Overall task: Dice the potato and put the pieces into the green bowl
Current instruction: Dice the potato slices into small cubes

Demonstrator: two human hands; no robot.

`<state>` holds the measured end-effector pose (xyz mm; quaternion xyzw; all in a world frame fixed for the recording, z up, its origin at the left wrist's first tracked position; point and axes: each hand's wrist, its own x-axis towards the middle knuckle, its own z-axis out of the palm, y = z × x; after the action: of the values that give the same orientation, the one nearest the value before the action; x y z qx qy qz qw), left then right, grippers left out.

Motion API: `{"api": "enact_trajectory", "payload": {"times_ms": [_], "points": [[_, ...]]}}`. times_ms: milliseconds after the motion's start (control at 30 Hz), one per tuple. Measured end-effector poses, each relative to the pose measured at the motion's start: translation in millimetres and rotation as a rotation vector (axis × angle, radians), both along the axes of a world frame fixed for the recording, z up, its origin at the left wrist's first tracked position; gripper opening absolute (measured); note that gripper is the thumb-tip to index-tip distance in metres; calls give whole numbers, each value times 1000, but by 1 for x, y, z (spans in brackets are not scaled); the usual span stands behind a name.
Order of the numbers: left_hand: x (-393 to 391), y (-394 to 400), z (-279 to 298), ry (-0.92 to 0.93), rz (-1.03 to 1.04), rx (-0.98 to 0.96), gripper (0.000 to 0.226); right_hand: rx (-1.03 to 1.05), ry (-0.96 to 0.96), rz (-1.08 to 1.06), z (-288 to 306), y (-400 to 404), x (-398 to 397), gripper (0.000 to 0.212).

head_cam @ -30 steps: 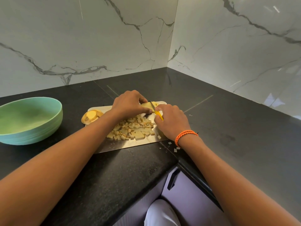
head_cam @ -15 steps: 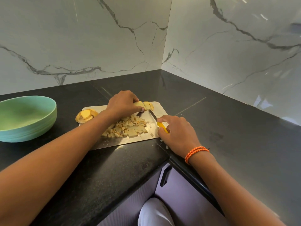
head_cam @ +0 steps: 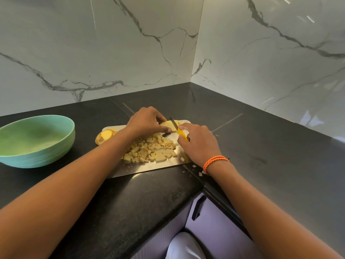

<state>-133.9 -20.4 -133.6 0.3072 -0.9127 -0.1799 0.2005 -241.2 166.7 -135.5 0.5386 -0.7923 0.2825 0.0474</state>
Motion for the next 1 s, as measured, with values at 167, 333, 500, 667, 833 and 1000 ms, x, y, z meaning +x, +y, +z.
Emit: {"api": "enact_trajectory", "payload": {"times_ms": [167,333,500,667,833,1000], "points": [[-2,-2,-2,7,11,-3,48,-2,-6,21,-4,-13,-5,39],[-3,-1,-3,0,10,-14,48,49,4,55,-2,-17,-9,38],[-4,1,-3,-6,6,-16,47,57,-8,49,-2,-8,-4,36],[-2,5,-2,1,3,-36,44,60,-15,45,-3,16,0,33],[-3,8,-2,3,10,-30,47,83,-32,45,-3,43,-6,34],[-2,4,1,-21,-14,-19,50,7,-67,89,1,44,-6,32]]}}
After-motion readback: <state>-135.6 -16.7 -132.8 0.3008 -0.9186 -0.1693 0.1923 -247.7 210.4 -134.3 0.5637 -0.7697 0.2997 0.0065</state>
